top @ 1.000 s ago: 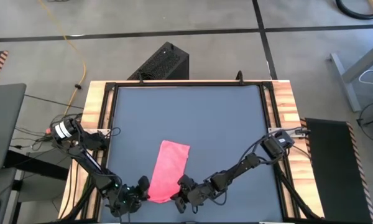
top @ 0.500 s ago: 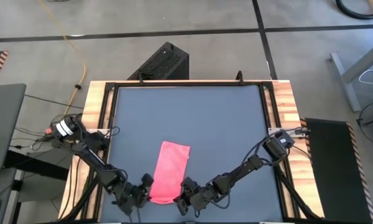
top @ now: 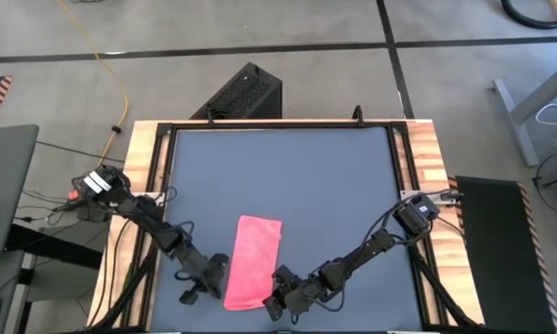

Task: Roll towel
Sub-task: Roll the pink microfiber towel

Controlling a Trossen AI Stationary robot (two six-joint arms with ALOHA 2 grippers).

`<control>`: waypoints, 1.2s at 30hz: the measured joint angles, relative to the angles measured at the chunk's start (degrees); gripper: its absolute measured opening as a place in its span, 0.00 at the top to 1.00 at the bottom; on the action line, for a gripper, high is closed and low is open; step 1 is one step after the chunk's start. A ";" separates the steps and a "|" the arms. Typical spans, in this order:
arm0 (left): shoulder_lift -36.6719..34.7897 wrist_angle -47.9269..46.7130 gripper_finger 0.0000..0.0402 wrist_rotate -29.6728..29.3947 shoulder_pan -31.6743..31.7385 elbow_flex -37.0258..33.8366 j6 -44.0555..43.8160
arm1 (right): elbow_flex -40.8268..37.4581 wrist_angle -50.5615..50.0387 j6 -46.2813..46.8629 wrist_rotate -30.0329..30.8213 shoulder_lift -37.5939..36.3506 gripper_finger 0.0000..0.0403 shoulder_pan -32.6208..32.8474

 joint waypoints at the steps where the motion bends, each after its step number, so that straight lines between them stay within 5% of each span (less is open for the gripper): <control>1: 0.00 2.64 1.00 0.51 1.01 -1.19 -1.58 | 0.00 -0.10 0.18 -0.02 0.00 0.95 0.00; 8: 0.00 14.31 1.00 -0.03 1.15 -3.60 5.58 | 0.04 -0.79 0.71 0.07 0.00 0.95 0.00; 14: 0.00 12.53 0.99 -1.83 -3.01 -0.93 18.29 | 0.04 -0.83 0.66 0.11 0.00 0.95 -0.12; 26: 0.00 -20.60 0.75 -16.96 -9.24 13.71 26.23 | 0.04 -0.41 -0.98 0.52 0.02 0.95 -0.11; 36: 1.52 -24.90 0.62 -24.35 -11.58 17.04 26.88 | 0.02 -0.13 -3.50 0.51 0.04 0.95 0.00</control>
